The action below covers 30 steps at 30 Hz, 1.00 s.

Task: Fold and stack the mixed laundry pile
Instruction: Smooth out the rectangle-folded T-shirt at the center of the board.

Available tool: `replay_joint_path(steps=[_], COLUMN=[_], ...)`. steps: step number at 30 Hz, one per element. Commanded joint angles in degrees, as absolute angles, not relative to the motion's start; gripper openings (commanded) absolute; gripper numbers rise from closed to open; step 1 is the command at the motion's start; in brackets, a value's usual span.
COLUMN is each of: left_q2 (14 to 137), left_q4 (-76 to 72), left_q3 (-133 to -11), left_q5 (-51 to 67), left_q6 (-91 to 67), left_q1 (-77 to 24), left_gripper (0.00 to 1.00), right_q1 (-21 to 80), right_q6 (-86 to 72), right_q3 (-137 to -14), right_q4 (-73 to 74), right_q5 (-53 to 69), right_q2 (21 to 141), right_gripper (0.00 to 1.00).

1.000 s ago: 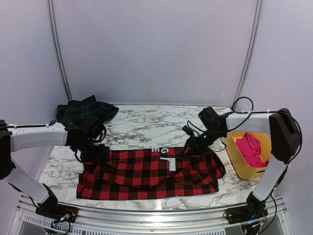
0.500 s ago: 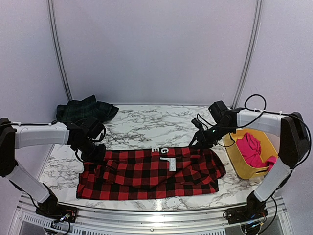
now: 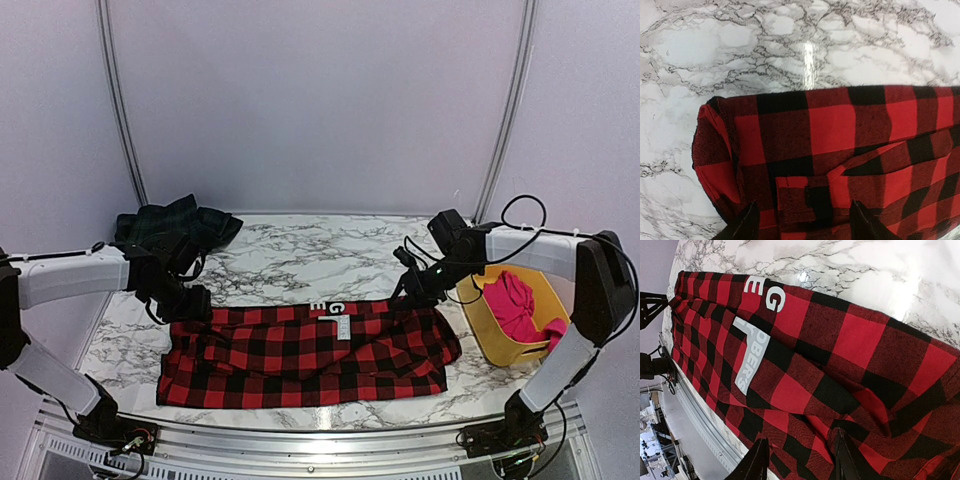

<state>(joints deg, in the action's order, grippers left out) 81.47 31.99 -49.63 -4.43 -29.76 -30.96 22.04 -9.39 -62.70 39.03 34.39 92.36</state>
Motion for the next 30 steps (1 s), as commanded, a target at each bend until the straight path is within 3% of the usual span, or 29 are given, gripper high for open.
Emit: replay_joint_path(steps=[1, 6, 13, 24, 30], left_q2=[78.4, 82.2, 91.9, 104.7, 104.5], left_q4=[32.5, 31.7, 28.7, 24.7, 26.0], left_q3=[-55.1, -58.8, -63.6, -68.0, -69.5], left_q5=[-2.9, -1.6, 2.9, 8.4, 8.7], left_q6=[-25.6, -21.1, -20.7, -22.6, -21.4], left_q1=[-32.0, -36.7, -42.8, -50.2, -51.6], left_gripper=[0.66, 0.67, 0.66, 0.66, 0.64], right_q1=[21.8, 23.7, 30.0, 26.3, 23.4], right_q6=[-11.1, -15.7, -18.7, -13.0, -9.5], right_q3=[-63.3, -64.0, -68.3, -60.4, -62.4], right_q4=[40.7, 37.2, 33.2, 37.6, 41.2], right_q5=[33.5, 33.9, 31.7, 25.5, 25.8], right_q2=[89.7, 89.1, 97.1, 99.6, 96.8], right_gripper=[0.41, 0.4, 0.4, 0.36, 0.36])
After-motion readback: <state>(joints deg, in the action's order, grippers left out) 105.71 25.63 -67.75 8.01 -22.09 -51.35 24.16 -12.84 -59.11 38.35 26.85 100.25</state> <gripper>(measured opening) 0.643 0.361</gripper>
